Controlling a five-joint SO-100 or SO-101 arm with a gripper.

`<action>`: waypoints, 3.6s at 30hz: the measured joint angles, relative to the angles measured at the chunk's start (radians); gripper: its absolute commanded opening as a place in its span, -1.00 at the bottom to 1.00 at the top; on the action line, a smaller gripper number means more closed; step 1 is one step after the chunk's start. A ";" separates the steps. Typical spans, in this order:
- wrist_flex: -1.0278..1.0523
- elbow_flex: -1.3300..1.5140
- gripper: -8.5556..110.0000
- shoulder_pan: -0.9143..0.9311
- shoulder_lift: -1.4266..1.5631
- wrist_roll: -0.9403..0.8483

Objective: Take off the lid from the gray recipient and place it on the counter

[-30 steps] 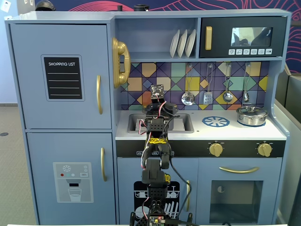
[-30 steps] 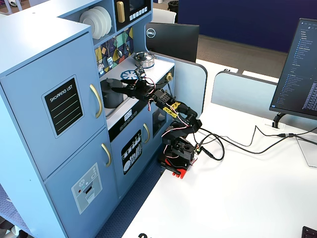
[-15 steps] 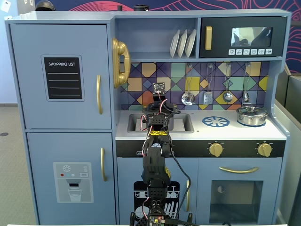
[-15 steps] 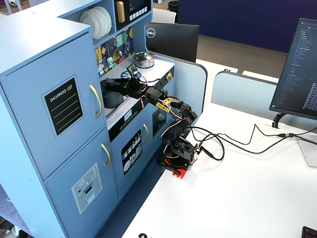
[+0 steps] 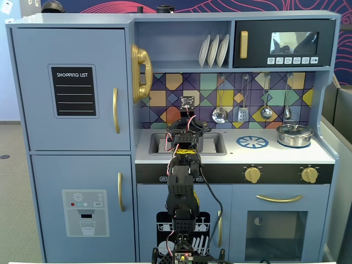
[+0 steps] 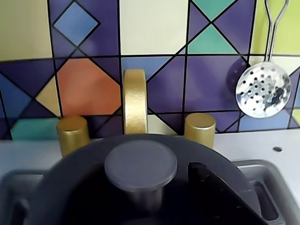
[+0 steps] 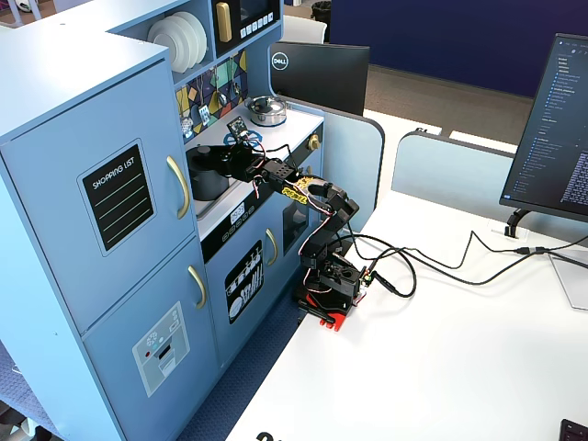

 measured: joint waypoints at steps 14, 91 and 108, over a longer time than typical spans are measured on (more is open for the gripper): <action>-0.025 -0.086 -0.86 -0.009 0.000 -0.025; 0.360 0.067 -0.86 0.379 0.279 0.006; 1.138 0.945 -0.86 -0.048 1.058 -0.011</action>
